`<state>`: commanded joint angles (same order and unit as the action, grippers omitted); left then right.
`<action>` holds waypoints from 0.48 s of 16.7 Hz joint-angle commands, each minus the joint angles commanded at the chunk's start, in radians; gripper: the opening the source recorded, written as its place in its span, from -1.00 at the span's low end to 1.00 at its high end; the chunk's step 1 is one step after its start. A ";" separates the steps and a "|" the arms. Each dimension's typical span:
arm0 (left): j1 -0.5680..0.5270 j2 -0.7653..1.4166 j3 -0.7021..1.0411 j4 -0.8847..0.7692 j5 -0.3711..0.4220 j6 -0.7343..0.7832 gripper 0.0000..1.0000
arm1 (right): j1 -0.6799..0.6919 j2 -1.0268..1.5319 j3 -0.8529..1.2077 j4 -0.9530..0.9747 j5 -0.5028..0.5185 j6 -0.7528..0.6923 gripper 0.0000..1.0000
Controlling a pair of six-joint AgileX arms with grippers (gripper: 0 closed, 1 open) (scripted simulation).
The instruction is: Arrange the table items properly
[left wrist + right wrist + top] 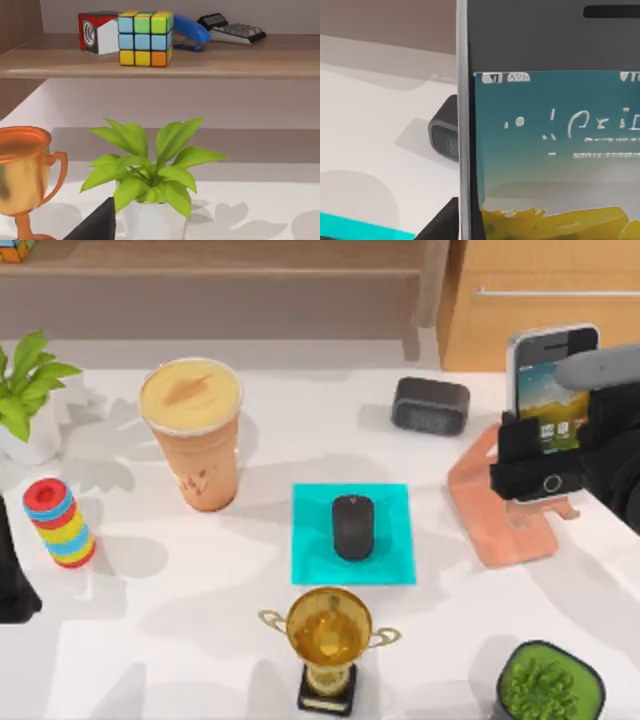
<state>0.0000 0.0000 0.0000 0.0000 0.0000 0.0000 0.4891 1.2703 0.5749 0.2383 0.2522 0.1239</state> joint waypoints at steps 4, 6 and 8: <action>0.000 0.000 0.000 0.000 0.000 0.000 1.00 | 0.000 0.000 0.000 0.000 0.000 0.000 0.96; 0.000 0.000 0.000 0.000 0.000 0.000 1.00 | 0.000 0.000 0.000 0.000 0.000 0.000 1.00; 0.000 0.000 0.000 0.000 0.000 0.000 1.00 | 0.000 0.000 0.000 0.000 0.000 0.000 1.00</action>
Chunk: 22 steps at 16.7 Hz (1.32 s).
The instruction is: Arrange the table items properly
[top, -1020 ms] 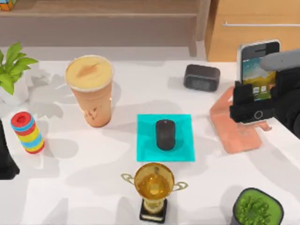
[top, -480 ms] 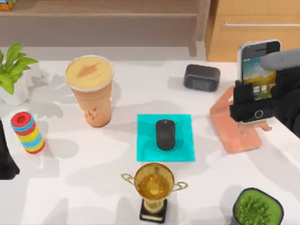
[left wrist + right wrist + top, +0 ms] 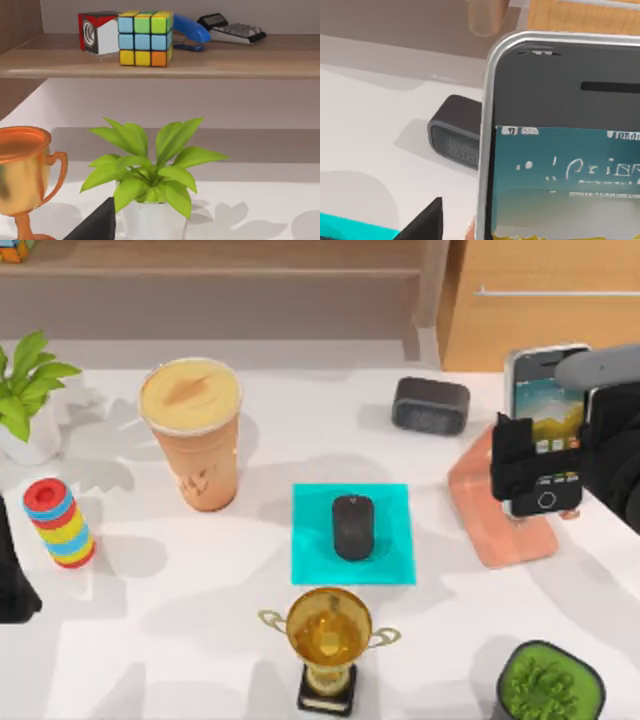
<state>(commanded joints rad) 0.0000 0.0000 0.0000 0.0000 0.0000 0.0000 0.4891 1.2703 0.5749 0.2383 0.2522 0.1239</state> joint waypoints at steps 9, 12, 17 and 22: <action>0.000 0.000 0.000 0.000 0.000 0.000 1.00 | 0.034 -0.061 -0.035 -0.031 0.029 0.015 1.00; 0.000 0.000 0.000 0.000 0.000 0.000 1.00 | 0.067 -0.123 -0.068 -0.059 0.058 0.028 1.00; 0.000 0.000 0.000 0.000 0.000 0.000 1.00 | 0.066 -0.125 -0.069 -0.062 0.059 0.029 1.00; 0.000 0.000 0.000 0.000 0.000 0.000 1.00 | -0.001 -0.257 -0.126 -0.080 0.025 0.007 1.00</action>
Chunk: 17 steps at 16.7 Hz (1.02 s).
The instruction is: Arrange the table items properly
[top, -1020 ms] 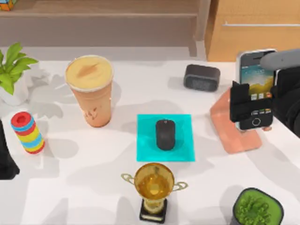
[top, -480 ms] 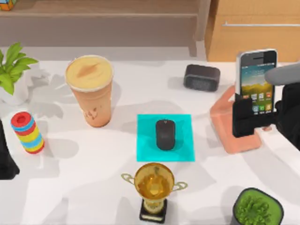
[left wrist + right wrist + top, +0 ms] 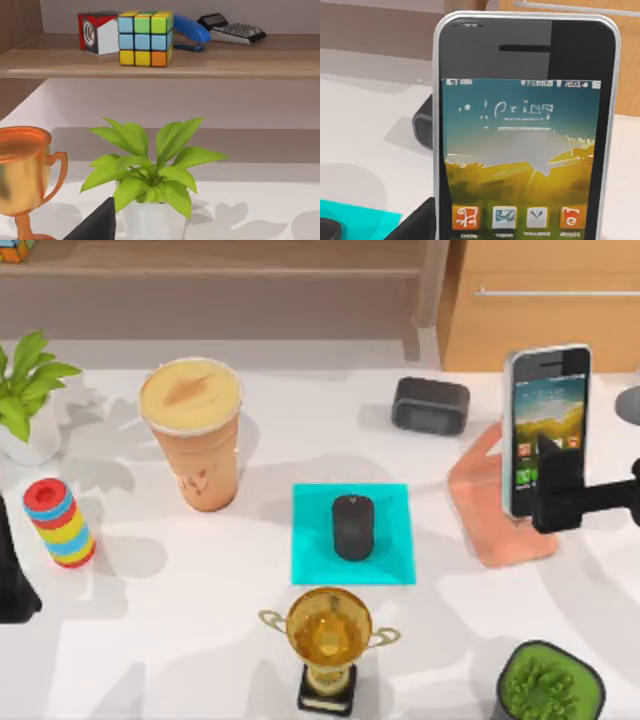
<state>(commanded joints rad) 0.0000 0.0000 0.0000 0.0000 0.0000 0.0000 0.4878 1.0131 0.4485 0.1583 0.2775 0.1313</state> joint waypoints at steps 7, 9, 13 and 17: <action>0.000 0.000 0.000 0.000 0.000 0.000 1.00 | -0.215 -0.467 -0.209 -0.079 -0.127 -0.058 1.00; 0.000 0.000 0.000 0.000 0.000 0.000 1.00 | -0.287 -0.619 -0.276 -0.104 -0.168 -0.076 1.00; 0.000 0.000 0.000 0.000 0.000 0.000 1.00 | -0.414 -0.880 -0.390 -0.143 -0.237 -0.110 1.00; 0.000 0.000 0.000 0.000 0.000 0.000 1.00 | -0.484 -1.008 -0.446 -0.158 -0.276 -0.130 1.00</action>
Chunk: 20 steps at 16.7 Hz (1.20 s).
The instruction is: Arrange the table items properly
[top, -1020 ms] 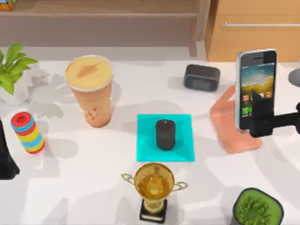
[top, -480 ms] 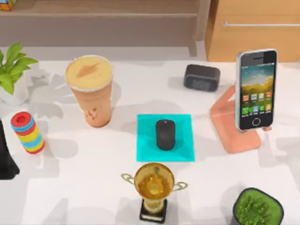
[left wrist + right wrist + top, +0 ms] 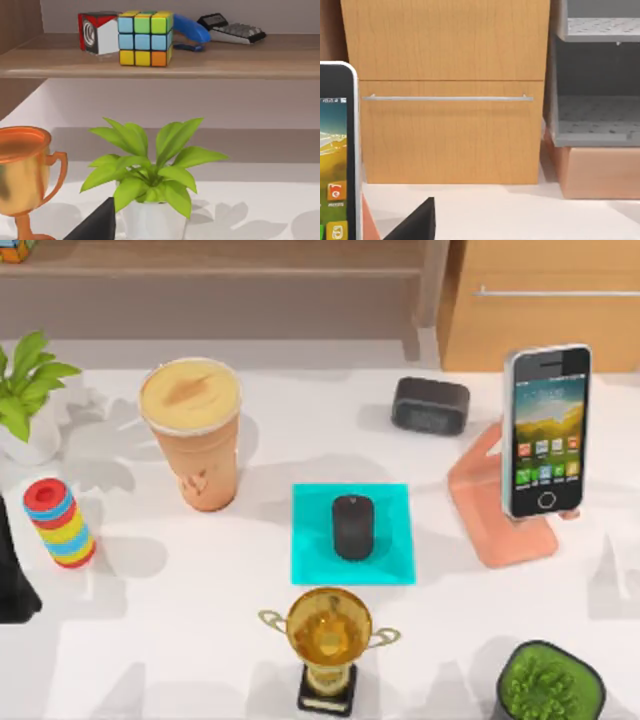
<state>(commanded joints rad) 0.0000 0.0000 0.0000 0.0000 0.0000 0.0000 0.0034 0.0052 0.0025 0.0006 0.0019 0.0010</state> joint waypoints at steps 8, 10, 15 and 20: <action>-0.014 0.030 -0.001 0.020 -0.006 -0.004 1.00 | -0.003 -0.005 -0.003 -0.001 -0.002 -0.001 1.00; -0.051 0.102 -0.004 0.065 -0.019 -0.012 1.00 | -0.003 -0.005 -0.003 -0.001 -0.002 -0.001 1.00; -0.220 0.441 -0.005 0.267 -0.075 -0.044 1.00 | -0.003 -0.005 -0.003 -0.001 -0.002 -0.001 1.00; -0.429 0.909 0.034 0.568 -0.176 -0.087 1.00 | -0.003 -0.005 -0.003 -0.001 -0.002 -0.001 1.00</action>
<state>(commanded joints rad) -0.4291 0.9090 0.0340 0.5681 -0.1761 -0.0866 0.0000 0.0000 0.0000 0.0000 0.0000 0.0000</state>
